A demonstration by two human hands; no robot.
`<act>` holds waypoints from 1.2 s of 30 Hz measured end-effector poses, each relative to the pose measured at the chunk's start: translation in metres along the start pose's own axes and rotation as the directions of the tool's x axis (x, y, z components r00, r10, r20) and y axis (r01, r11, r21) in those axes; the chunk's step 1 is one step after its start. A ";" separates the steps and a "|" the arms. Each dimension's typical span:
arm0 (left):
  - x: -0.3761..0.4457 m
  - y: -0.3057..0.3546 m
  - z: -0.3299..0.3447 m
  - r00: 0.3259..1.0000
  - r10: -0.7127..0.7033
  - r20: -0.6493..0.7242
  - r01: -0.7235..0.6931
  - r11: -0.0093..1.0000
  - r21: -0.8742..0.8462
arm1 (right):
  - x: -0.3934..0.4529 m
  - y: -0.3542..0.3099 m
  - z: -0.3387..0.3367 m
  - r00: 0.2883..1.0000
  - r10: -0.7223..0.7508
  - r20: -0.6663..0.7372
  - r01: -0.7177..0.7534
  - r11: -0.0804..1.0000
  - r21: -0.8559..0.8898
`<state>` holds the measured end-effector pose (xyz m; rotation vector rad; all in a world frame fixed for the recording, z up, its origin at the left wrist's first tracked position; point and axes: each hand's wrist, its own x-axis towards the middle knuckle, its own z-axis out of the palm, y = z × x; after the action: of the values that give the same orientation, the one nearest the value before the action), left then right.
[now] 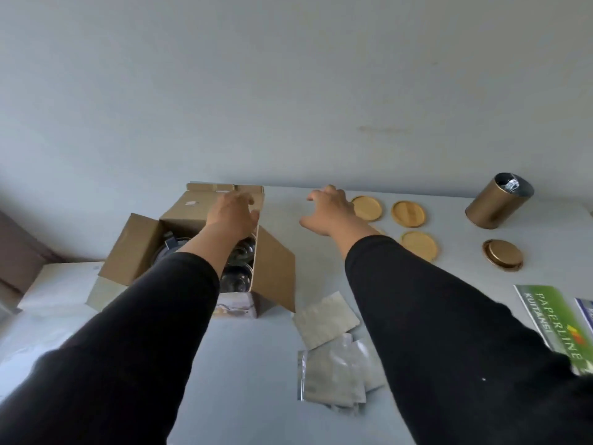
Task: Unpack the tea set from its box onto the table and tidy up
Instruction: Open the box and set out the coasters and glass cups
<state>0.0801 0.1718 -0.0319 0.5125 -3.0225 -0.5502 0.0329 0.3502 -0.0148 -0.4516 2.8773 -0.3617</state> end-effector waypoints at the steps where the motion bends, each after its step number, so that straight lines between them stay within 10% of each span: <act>1: -0.006 -0.015 -0.005 1.000 0.000 0.003 0.000 1.000 0.016 | -0.006 -0.015 0.007 1.000 -0.020 0.017 0.020 1.000 -0.001; 21: -0.015 -0.090 0.009 0.986 0.001 0.168 -0.030 0.985 0.169 | -0.047 -0.112 0.091 0.992 -0.117 0.050 0.127 0.948 -0.292; 36: 0.006 -0.087 0.025 0.957 -0.086 0.277 0.036 0.983 0.178 | -0.040 -0.112 0.107 0.991 -0.089 -0.097 0.069 0.978 -0.196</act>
<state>0.0999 0.1010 -0.0855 0.5831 -3.3603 -0.3984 0.1263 0.2374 -0.0794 -0.5982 3.0170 -0.1227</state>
